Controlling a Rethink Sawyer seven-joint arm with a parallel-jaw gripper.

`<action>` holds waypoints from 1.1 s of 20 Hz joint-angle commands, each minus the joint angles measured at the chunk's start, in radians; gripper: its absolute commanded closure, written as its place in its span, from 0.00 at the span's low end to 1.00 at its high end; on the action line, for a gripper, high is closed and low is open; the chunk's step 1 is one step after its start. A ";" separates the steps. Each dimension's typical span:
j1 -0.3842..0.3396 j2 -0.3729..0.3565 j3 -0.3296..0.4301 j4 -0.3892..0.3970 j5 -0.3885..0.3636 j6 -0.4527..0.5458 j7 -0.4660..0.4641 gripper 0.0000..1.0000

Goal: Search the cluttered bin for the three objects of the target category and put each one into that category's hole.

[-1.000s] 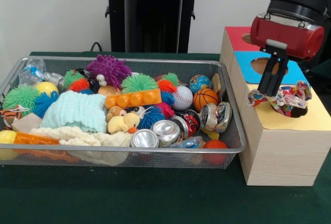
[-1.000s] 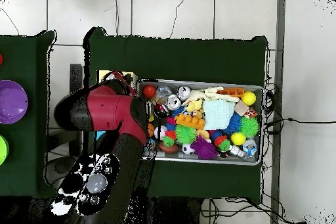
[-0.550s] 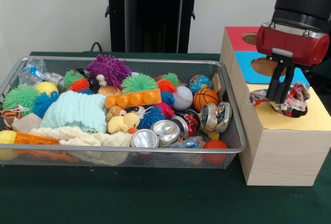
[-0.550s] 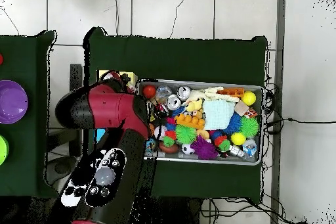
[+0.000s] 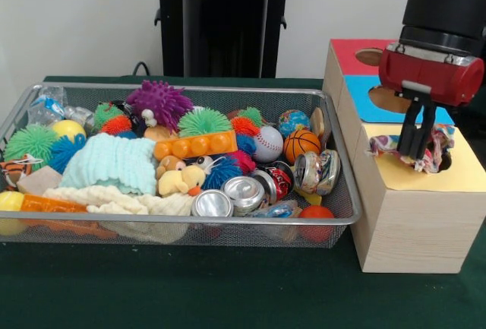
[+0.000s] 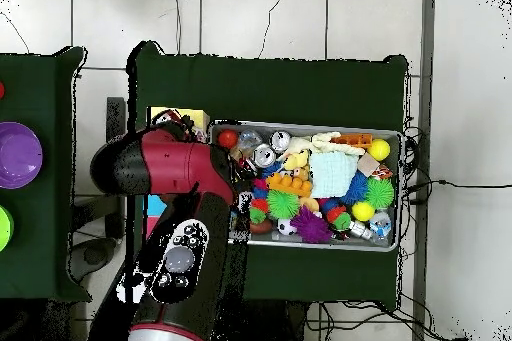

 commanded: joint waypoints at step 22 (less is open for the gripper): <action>-0.154 0.070 0.279 0.055 -0.136 -0.075 -0.093 1.00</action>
